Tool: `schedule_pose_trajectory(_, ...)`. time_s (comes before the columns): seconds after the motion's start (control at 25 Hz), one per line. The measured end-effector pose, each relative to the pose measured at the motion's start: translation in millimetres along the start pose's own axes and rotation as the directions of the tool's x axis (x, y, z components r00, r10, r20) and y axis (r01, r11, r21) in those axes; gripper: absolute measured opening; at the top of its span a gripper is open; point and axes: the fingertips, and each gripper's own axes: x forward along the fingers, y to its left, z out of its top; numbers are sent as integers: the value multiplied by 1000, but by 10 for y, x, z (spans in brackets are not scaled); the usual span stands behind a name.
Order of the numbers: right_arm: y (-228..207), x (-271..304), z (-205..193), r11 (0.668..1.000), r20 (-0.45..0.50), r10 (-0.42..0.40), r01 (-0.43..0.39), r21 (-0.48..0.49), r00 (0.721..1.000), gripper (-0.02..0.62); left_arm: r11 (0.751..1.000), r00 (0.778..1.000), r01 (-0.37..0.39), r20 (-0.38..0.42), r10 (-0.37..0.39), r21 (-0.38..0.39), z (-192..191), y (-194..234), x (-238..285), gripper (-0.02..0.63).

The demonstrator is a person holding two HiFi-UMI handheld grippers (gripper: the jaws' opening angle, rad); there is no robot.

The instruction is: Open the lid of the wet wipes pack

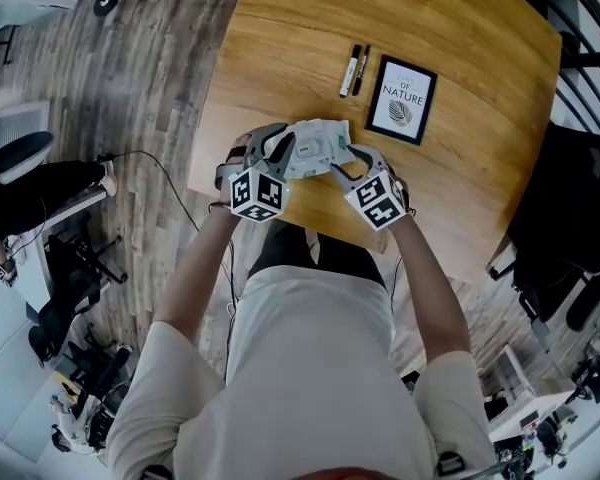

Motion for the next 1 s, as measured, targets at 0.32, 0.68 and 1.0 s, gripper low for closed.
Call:
schedule_pose_trajectory(0.32,84,-532,220,999,59,-50,51,-11,997,193,987,998,-57,30,63,-151,177,-25,-594,72)
schedule_pose_trajectory(0.68,263,-1105,556,992,151,-127,128,1,980,159,953,989,-61,113,98,-296,374,-115,-1337,33)
schedule_pose_trajectory(1.0,655,-1620,859,964,240,-264,259,52,934,94,925,970,-40,207,127,-379,374,-83,-2112,17)
